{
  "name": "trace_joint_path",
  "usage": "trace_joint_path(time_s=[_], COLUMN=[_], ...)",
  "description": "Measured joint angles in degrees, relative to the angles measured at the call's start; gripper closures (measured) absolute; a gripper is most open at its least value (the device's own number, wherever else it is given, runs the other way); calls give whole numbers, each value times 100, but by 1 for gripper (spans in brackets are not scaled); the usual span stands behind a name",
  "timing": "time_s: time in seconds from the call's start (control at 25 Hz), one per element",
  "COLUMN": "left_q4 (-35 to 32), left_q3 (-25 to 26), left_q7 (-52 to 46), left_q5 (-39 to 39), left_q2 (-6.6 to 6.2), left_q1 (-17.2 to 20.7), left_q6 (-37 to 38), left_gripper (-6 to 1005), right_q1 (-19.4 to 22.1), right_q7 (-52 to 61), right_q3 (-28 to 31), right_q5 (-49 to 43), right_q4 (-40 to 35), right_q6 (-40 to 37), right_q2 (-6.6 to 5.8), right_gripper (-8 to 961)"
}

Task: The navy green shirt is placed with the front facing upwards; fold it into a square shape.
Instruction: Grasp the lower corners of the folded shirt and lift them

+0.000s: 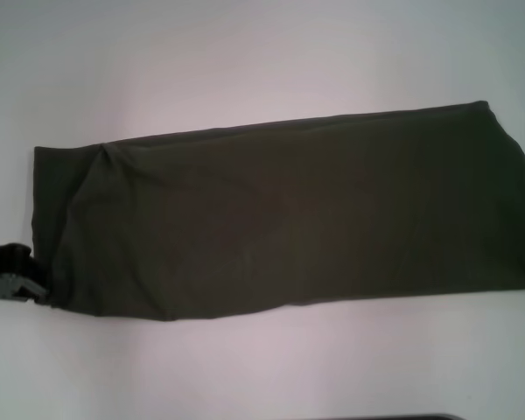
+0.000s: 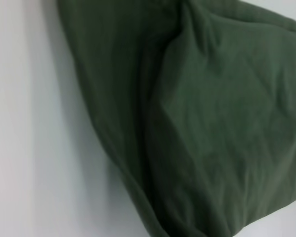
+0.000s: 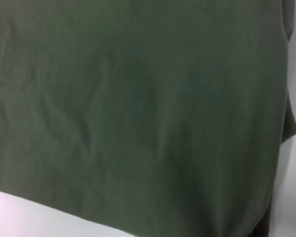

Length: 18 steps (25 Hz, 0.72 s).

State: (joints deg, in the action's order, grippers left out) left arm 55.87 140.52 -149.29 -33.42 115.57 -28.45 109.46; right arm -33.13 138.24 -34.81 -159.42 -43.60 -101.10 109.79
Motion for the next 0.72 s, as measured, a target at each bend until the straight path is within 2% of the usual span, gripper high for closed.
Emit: trace_joint_path(time_s=[0.48,0.72], left_q4=[63,65], left_q3=[-5,29], left_q7=[18,-3], left_q5=[235,371], left_q2=[2,-30], left_q1=[76,77], left_q6=[163,119], left_gripper=[979,975], right_q1=[139,145], right_q7=[-19,-2], right_q3=[2,0], right_q5=[-28,-45], right_q4=[-14,-17], right_q6=[-163,-138], right_q2=[16,-18], right_gripper=[933,934])
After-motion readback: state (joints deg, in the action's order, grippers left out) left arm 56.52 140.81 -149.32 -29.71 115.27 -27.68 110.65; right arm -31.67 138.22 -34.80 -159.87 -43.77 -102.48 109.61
